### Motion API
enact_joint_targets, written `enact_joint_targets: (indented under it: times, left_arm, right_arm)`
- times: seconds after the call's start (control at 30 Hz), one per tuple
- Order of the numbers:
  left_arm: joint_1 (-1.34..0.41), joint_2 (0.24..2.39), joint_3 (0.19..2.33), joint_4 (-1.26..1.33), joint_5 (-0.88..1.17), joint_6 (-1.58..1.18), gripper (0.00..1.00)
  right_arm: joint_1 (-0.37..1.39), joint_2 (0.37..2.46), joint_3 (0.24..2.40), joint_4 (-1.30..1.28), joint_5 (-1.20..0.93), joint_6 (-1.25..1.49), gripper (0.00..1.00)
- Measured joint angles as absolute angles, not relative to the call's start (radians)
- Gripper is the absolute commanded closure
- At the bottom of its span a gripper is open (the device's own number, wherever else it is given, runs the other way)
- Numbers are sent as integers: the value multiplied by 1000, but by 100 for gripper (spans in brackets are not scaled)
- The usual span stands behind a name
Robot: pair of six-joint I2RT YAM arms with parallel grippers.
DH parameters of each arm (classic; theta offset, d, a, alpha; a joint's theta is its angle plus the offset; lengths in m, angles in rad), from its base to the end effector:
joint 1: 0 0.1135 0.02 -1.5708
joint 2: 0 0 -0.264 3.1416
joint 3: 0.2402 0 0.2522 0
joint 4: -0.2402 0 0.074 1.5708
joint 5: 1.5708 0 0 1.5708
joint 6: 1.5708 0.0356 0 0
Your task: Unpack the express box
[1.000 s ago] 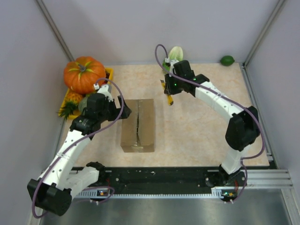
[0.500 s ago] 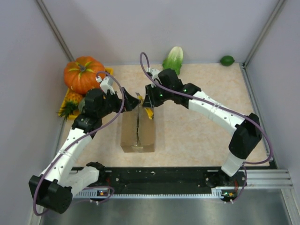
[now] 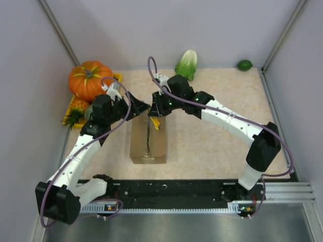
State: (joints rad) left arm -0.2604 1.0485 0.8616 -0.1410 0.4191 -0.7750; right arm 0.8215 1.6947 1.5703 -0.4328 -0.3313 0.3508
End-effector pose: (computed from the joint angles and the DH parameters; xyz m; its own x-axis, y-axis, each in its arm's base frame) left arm 0.2291 -0.0760 0.3214 -0.6474 -0.4890 -0.5847 0.2162 0.6177 -0.7561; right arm 0.2602 0.2967 0.3477 -0.6408 -0.2117 -0.7379 -0.7030 0.5481 0.4532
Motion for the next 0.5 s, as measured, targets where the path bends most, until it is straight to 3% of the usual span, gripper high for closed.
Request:
enact_joint_targets:
  times: [0.37, 0.5]
  left_arm:
    - [-235, 1048, 860, -97, 476, -837, 40]
    - [-235, 1064, 858, -81, 511, -852, 61]
  right_arm:
    - [835, 1695, 1570, -432, -327, 332, 89]
    - [838, 1695, 1570, -432, -326, 323, 89]
